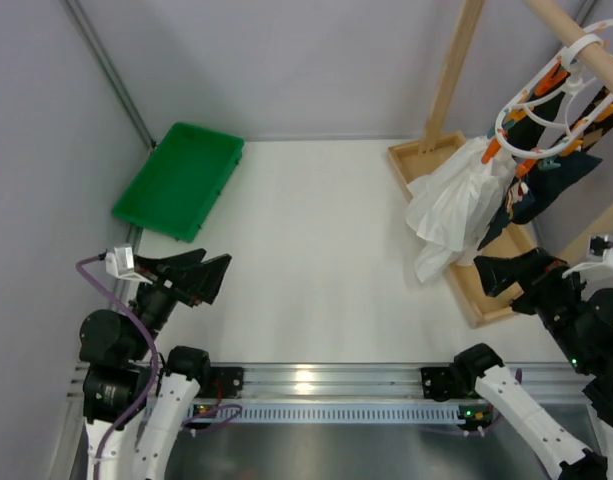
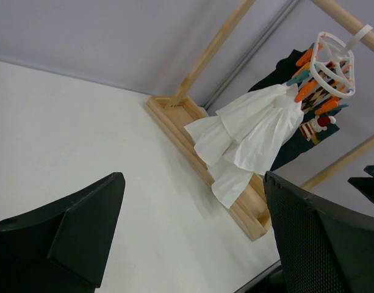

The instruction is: Remove the socks clipped to the hanger

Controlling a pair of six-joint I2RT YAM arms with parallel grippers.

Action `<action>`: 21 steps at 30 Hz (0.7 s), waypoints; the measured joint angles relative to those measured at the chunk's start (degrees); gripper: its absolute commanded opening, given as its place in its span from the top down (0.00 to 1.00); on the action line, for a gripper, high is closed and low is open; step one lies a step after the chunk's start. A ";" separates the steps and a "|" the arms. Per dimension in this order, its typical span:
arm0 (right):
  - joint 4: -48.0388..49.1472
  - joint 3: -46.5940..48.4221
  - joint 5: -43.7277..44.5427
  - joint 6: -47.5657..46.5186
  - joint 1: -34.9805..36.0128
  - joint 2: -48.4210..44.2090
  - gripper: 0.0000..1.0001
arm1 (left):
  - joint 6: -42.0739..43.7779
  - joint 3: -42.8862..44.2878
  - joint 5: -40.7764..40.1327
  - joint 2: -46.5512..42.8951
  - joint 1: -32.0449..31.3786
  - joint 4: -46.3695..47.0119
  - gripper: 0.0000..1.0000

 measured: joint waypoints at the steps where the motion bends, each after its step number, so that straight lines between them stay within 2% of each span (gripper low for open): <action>1: -0.59 0.59 0.68 -0.39 0.00 1.20 0.01 | -0.17 0.02 0.48 0.63 0.00 -0.17 0.02; 5: -2.29 0.55 1.81 -2.58 0.00 5.79 0.01 | -4.42 -0.94 1.29 5.35 0.00 -0.83 0.02; 7: -2.29 -0.04 0.76 -4.20 -0.02 7.63 0.01 | -7.65 -3.26 0.74 7.28 0.00 -1.07 0.12; 8: -2.29 -0.50 0.07 -5.01 -0.02 8.28 0.01 | -8.74 -4.48 0.17 8.17 0.00 -1.42 0.14; 9: -2.34 -0.87 -0.57 -5.64 0.00 8.94 0.00 | -9.16 -5.33 -0.44 9.25 0.00 -1.77 0.13; 10: -2.40 -1.09 -0.74 -6.14 -0.02 9.55 0.01 | -9.33 -5.84 -1.09 11.21 0.00 -2.47 0.04; 12: -2.78 -1.27 -0.15 -6.91 0.00 11.17 0.01 | -9.14 -5.75 -1.55 17.70 0.00 -2.69 0.02; 16: -4.70 -0.70 3.48 -7.39 -0.02 15.67 0.01 | -9.29 -1.53 -0.81 37.59 -0.94 -2.05 0.02; 18: -5.62 0.24 5.49 -7.34 -0.02 17.38 0.01 | -9.33 0.57 -4.48 45.86 -5.01 -0.59 0.02; 21: -6.69 2.54 8.00 -7.19 -0.02 18.75 0.01 | -8.68 5.97 -11.34 54.31 -18.05 0.90 0.02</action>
